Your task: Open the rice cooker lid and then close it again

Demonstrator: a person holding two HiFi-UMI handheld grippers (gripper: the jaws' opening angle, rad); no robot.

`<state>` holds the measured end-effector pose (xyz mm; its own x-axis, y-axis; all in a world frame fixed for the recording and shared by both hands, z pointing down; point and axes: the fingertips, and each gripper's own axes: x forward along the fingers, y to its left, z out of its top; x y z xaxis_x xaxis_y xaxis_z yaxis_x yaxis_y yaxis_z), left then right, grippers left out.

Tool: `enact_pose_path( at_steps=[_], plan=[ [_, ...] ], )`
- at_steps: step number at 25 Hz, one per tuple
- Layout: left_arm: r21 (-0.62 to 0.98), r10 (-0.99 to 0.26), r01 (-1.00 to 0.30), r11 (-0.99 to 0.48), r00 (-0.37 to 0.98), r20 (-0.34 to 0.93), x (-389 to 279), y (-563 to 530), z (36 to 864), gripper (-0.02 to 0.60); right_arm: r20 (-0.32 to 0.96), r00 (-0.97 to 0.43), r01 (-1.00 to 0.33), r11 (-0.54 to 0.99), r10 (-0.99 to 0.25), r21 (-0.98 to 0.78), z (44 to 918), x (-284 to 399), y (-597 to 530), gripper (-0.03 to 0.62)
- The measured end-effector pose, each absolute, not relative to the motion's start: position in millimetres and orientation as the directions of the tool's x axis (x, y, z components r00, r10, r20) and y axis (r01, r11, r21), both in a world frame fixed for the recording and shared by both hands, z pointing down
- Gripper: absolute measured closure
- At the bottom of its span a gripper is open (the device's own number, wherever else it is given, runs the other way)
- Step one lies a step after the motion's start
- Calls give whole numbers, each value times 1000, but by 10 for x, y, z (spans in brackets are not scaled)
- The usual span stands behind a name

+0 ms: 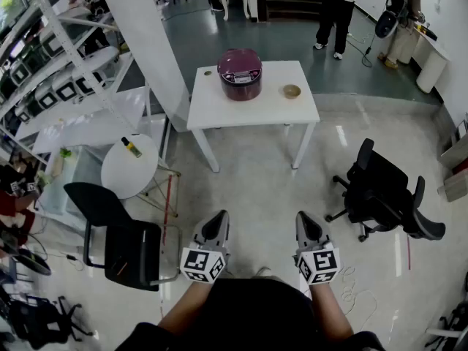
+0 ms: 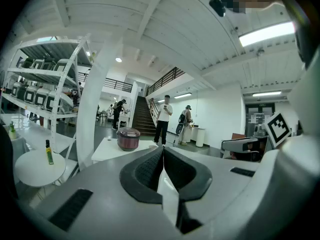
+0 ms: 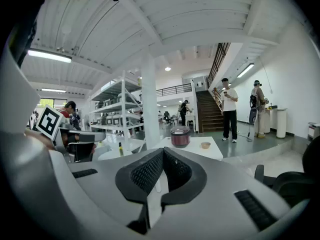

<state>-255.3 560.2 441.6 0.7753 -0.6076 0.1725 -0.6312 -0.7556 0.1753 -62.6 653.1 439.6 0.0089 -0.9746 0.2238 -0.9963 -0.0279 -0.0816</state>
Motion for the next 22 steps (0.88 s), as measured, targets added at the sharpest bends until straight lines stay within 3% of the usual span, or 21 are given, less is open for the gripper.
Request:
enact_pose_path(
  at_steps=[13,22],
  plan=[
    [139,-625,-636,-759,772,118,-2703,5764,4326,577,144,24,-997,-33,-989,-63,4100,-677,6698,595],
    [156,-623,-633,-758,774,111,-2825,5826,4345,576,158,35,-993,-52,-987,-102,4170,-665,6819,594]
  ],
)
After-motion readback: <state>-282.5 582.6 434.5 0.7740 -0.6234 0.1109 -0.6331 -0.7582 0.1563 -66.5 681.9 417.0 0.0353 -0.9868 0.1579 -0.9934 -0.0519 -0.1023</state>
